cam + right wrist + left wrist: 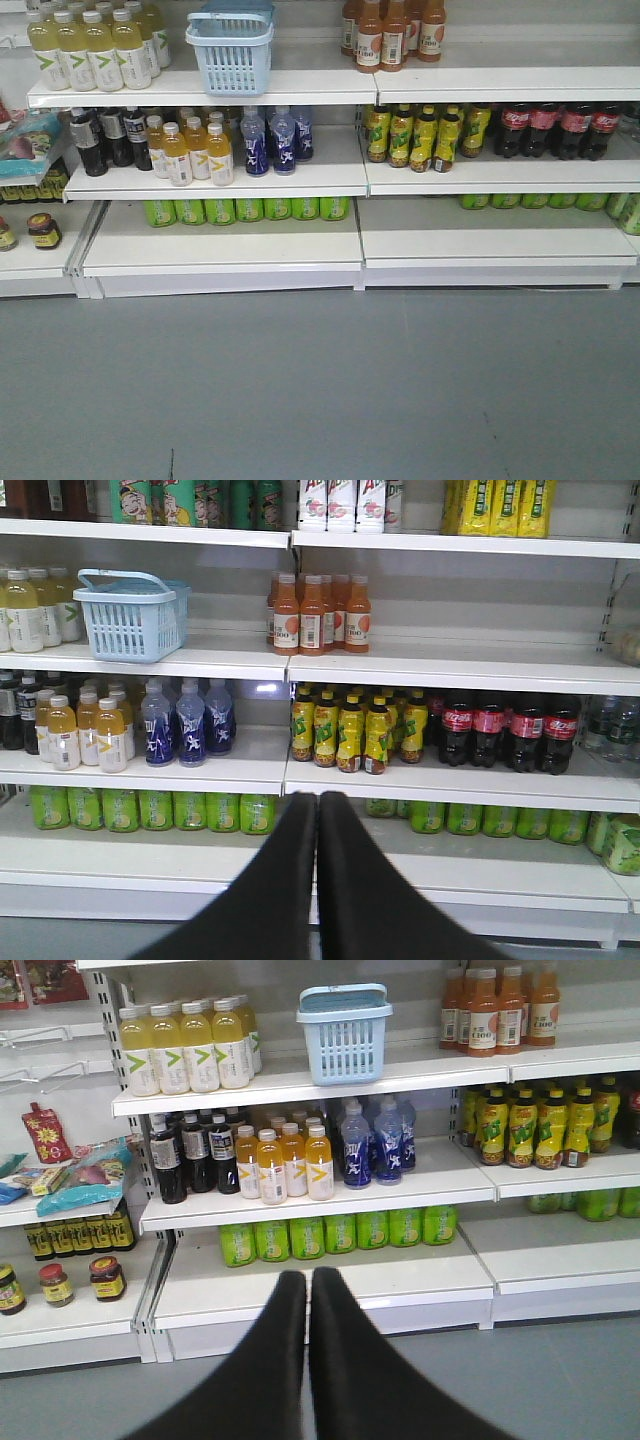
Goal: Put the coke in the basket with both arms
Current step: 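Drive the base toward the shelf holding the light-blue basket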
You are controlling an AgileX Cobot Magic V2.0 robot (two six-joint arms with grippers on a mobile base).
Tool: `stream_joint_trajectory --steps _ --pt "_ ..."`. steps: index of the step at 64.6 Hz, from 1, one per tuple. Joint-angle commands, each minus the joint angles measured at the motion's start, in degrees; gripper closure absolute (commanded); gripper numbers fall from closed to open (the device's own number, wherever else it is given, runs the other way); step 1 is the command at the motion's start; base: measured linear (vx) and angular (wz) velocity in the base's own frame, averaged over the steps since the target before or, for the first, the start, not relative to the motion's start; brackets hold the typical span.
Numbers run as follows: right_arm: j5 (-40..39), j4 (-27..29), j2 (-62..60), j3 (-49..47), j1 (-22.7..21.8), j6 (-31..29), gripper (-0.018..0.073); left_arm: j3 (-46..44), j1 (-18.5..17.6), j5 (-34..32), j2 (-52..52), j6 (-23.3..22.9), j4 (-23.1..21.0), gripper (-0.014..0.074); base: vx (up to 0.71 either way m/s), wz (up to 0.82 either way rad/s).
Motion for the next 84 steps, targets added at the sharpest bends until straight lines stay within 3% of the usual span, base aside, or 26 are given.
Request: stream_joint_trajectory --steps 1,84 --pt "-4.1 -0.4 -1.1 0.6 -0.4 -0.2 0.0568 -0.1 0.0 -4.3 -1.1 -0.4 0.0 0.0603 0.09 0.14" --pt "-4.1 -0.4 -1.1 0.6 -0.4 -0.2 0.0568 -0.1 0.0 -4.3 -1.1 -0.4 0.0 0.0603 0.14 0.04"
